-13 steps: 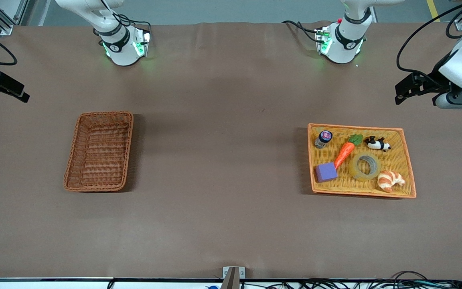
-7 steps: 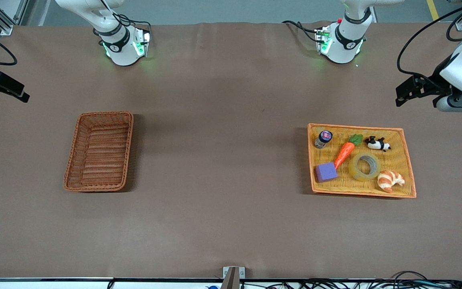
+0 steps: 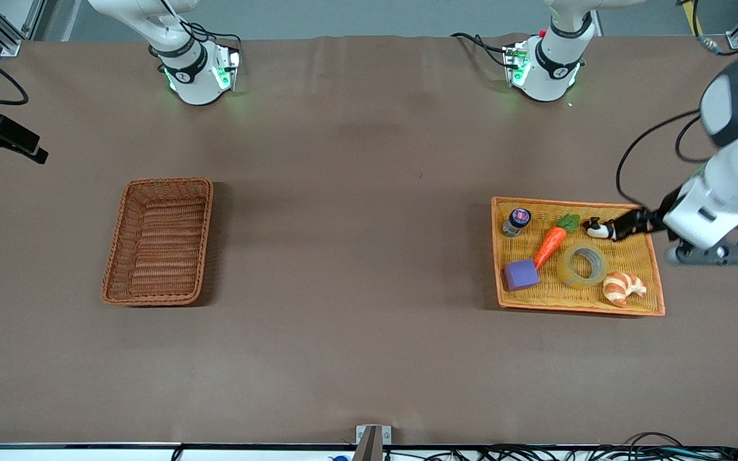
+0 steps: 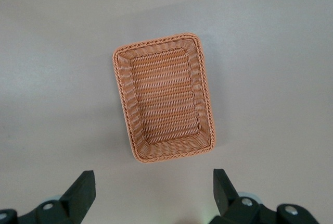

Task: Move tape to another basket
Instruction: 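Reach the left gripper into the yellow tray and grasp the tape roll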

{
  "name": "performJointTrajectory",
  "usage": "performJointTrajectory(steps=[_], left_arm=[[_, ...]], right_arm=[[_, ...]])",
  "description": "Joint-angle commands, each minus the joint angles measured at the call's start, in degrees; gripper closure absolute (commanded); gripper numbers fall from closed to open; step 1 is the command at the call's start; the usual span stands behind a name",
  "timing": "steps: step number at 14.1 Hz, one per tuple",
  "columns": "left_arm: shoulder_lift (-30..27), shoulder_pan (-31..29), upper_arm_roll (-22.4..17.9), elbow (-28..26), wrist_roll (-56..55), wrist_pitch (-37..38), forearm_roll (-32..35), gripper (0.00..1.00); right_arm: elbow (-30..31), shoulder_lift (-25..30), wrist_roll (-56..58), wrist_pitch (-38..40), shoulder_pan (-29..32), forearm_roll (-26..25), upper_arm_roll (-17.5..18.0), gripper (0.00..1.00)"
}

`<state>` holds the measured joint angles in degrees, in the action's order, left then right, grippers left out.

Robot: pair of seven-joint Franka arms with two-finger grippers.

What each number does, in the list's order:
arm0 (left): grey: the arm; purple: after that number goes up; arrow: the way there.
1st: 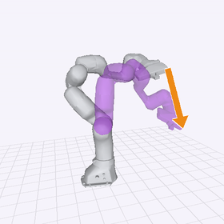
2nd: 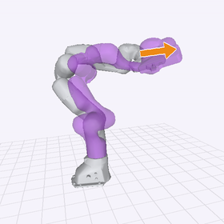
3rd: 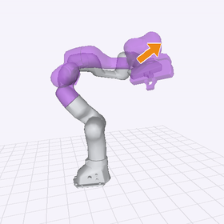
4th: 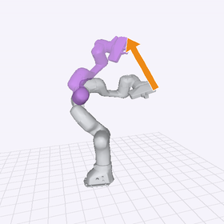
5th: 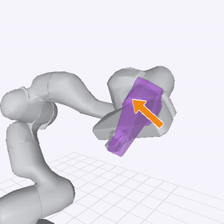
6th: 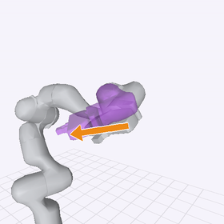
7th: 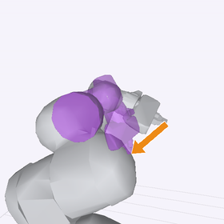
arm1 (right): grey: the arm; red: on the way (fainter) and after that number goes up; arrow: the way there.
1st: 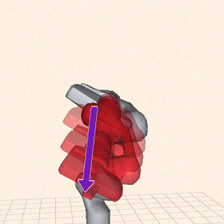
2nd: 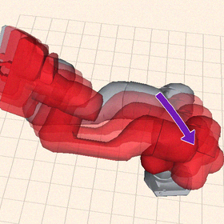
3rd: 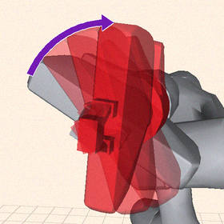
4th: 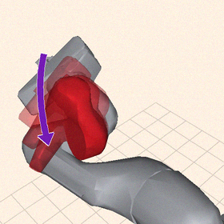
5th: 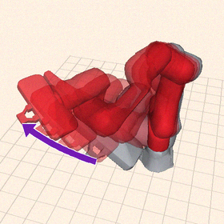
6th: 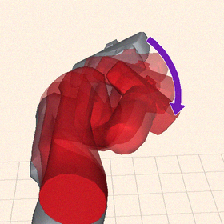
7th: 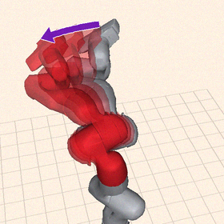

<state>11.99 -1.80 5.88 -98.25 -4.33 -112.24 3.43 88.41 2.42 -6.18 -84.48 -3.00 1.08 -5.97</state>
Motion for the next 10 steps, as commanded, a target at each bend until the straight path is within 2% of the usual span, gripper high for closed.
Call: performJointTrajectory(steps=[1,4,7,10], left_arm=[[2.23,-2.07,0.10,-6.42,0.11,-9.98,0.87,0.00],[7.50,-2.95,0.19,-7.92,0.11,-15.45,0.87,0.00],[10.41,-3.30,0.01,-11.16,0.72,-21.94,0.96,0.00],[12.87,-6.54,0.19,-12.66,1.07,-23.37,5.34,0.04]], right_arm=[[0.80,0.39,0.20,0.10,-0.26,0.94,-0.27,0.00],[0.80,0.39,0.20,0.10,-0.26,0.94,-0.27,0.00],[0.80,0.39,0.20,0.10,-0.26,0.94,-0.27,0.00],[0.80,0.39,0.20,0.10,-0.26,0.94,-0.27,0.00]])
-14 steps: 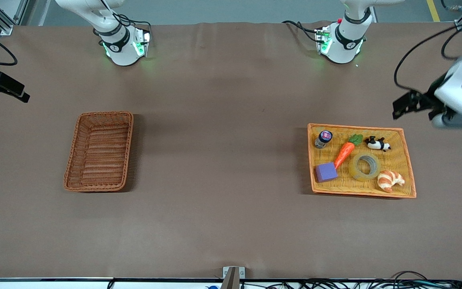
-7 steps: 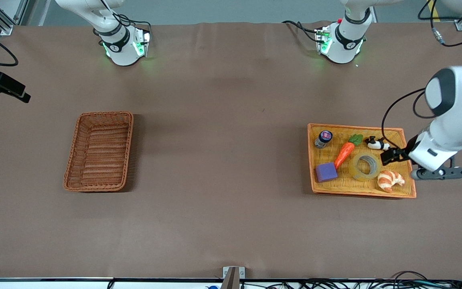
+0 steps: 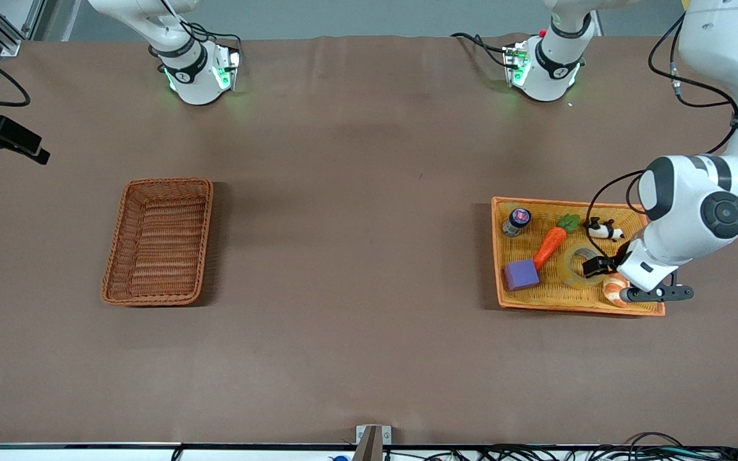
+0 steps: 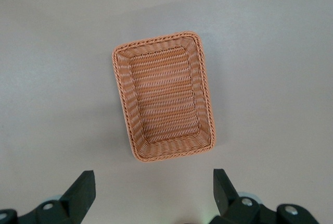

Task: Move tape to another basket
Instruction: 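Reach the left gripper into the yellow tray and grasp the tape roll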

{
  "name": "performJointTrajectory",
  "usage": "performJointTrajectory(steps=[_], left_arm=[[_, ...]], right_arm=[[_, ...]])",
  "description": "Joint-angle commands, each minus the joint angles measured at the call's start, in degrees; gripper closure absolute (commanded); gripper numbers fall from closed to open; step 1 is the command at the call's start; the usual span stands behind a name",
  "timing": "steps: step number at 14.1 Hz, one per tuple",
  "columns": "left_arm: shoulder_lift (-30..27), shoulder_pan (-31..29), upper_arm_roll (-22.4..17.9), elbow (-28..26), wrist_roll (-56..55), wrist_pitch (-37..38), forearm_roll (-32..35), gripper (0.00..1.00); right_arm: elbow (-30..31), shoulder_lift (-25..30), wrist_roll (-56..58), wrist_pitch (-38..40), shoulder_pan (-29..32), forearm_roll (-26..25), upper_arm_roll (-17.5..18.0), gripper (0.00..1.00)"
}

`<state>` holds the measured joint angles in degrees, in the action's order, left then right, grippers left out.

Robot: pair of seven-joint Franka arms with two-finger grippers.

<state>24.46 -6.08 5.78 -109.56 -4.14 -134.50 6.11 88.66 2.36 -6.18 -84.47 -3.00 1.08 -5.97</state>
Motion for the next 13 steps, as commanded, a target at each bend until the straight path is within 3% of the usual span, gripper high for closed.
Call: performJointTrajectory(steps=[1,7,9,11,13], left_arm=[[0.76,-3.05,0.37,-2.06,0.89,-1.21,3.02,0.06],[2.87,-2.89,0.72,-3.56,0.72,-1.21,3.03,0.28],[3.49,-2.89,0.81,-3.30,0.80,-1.21,3.03,0.52],[3.66,-2.27,0.73,-2.95,0.80,-1.21,3.03,0.95],[3.23,-2.44,0.81,-2.42,0.89,-0.94,3.03,1.00]], right_arm=[[0.55,0.46,0.20,0.09,-0.25,0.94,-0.27,0.00],[0.55,0.54,0.20,0.18,-0.25,0.94,-0.18,0.00],[0.55,0.54,0.20,0.18,-0.25,0.94,-0.18,0.00],[0.55,0.63,0.20,0.18,-0.25,0.94,-0.18,0.00],[0.55,0.55,0.20,0.18,-0.25,0.94,-0.18,0.00]])
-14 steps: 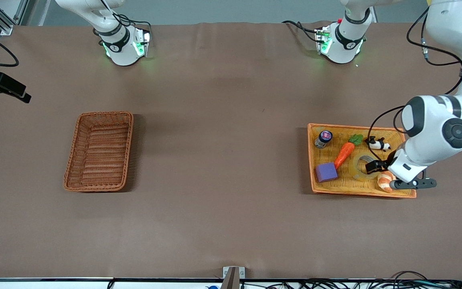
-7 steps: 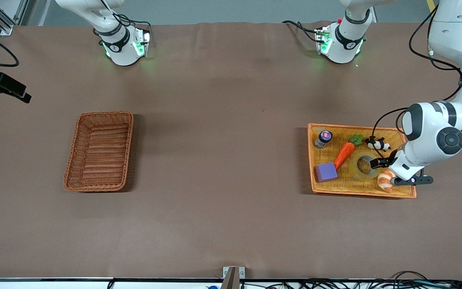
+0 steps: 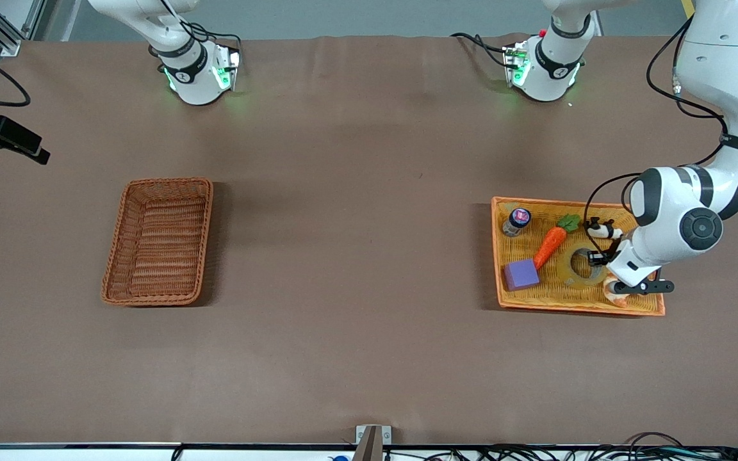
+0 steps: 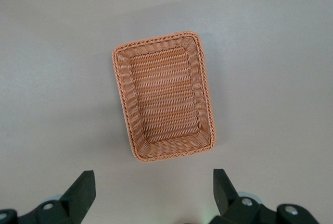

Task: Move tape to another basket
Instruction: 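Lift the tape roll with the left gripper out of the tray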

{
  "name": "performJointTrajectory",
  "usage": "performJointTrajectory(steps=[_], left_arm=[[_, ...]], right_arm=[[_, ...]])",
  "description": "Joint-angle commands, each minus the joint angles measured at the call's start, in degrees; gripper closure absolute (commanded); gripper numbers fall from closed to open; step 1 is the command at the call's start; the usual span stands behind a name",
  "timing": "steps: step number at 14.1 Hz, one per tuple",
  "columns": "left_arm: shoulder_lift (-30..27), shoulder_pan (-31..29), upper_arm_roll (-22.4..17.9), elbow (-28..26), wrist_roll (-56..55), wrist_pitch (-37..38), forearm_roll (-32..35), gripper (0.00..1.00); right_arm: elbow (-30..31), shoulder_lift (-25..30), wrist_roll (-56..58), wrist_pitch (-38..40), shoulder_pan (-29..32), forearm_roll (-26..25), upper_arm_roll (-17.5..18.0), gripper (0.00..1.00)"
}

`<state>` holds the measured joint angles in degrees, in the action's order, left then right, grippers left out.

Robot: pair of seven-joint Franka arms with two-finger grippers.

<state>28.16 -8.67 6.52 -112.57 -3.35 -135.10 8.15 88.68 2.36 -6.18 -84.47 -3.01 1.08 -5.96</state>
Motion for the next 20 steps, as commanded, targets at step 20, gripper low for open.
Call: performJointTrajectory(steps=[20], left_arm=[[8.73,34.56,7.81,32.37,-40.46,17.06,0.64,1.00]], right_arm=[[1.23,0.46,0.20,-0.17,-0.25,0.94,-0.19,0.00]])
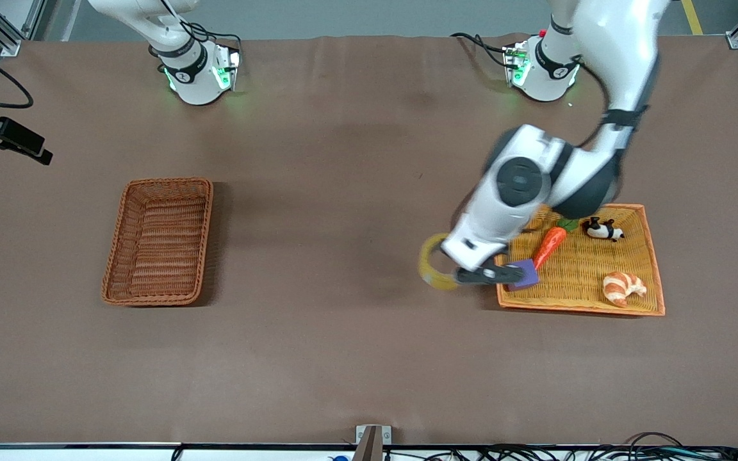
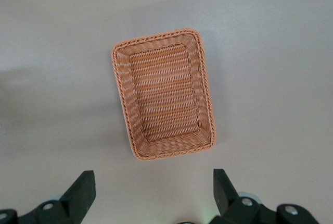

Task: Move tape to another basket
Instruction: 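Lift the tape roll with the left gripper out of the tray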

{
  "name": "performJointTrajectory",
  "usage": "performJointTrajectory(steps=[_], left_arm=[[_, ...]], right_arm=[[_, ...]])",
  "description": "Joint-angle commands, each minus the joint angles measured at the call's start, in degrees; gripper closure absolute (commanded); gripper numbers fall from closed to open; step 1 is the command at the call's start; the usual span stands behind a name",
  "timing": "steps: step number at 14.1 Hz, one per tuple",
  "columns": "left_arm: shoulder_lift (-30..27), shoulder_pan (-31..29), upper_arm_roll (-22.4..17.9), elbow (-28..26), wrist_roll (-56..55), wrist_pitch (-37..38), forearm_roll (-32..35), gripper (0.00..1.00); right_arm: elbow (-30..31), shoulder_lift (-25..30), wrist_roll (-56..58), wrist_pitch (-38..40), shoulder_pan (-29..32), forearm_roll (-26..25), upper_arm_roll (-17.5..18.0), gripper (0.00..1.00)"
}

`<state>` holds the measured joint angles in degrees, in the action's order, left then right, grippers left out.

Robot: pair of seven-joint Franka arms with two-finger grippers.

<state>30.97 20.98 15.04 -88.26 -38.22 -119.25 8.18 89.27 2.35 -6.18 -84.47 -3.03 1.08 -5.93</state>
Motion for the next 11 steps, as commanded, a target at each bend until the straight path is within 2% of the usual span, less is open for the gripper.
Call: performJointTrajectory(steps=[1,4,8,11], left_arm=[[8.82,6.77,-0.71,10.71,-8.08,1.22,0.44,1.00],[14.72,13.19,-0.89,15.74,-10.74,-0.01,0.44,1.00],[19.56,18.38,-0.89,15.66,-14.78,-6.94,0.44,0.99],[20.89,19.62,-1.85,15.40,-16.01,-7.57,0.61,0.96]], right_arm=[[0.65,0.46,0.20,-0.17,-0.23,0.94,-0.22,0.00],[0.73,0.46,0.29,-0.17,-0.23,0.94,-0.22,0.00],[0.73,0.46,0.29,-0.17,-0.14,0.94,-0.31,0.00],[0.91,0.46,0.29,-0.26,-0.14,0.94,-0.22,0.00]])
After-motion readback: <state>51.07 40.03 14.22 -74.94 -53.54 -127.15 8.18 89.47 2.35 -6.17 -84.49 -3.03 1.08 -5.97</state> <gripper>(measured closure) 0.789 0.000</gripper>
